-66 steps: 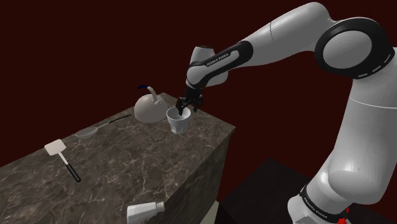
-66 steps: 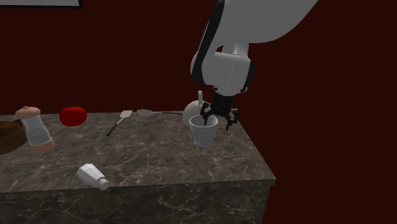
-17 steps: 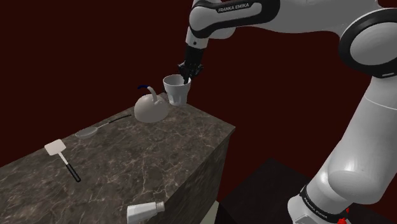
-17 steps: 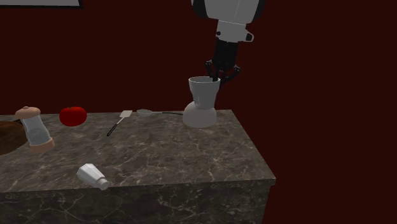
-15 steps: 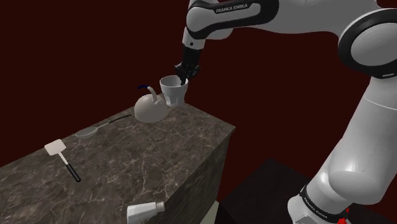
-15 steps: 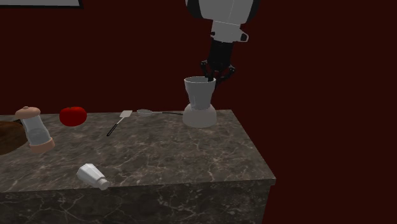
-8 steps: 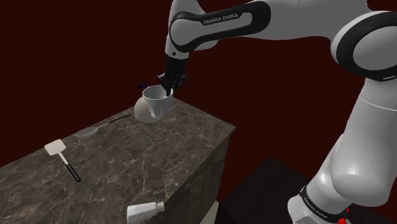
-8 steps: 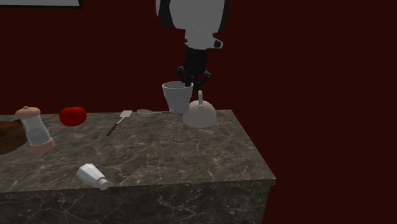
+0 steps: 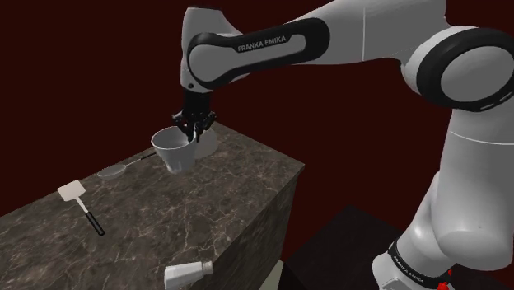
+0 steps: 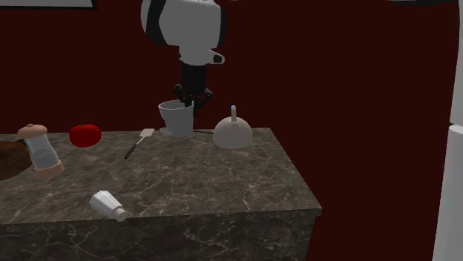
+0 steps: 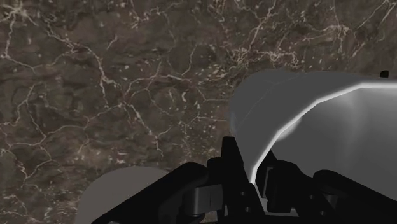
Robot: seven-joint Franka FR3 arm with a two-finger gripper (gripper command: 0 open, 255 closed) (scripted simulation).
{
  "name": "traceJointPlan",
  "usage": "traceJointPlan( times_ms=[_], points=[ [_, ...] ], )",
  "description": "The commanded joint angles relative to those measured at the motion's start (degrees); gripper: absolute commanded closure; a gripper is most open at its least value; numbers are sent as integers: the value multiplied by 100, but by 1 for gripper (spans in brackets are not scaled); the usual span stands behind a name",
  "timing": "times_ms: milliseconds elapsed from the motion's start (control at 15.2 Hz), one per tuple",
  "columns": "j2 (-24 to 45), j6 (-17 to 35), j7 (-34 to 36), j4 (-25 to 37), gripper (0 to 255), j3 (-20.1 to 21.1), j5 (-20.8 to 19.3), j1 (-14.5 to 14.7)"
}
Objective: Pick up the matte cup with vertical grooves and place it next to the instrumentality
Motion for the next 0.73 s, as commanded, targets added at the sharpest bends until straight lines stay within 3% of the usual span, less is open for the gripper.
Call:
traceJointPlan(
  times_ms=[0,660],
  points=[
    [195,9,251,205,255,50,-109,171],
    [1572,-248,1426,1858,255,158,-704,1227]
  ],
)
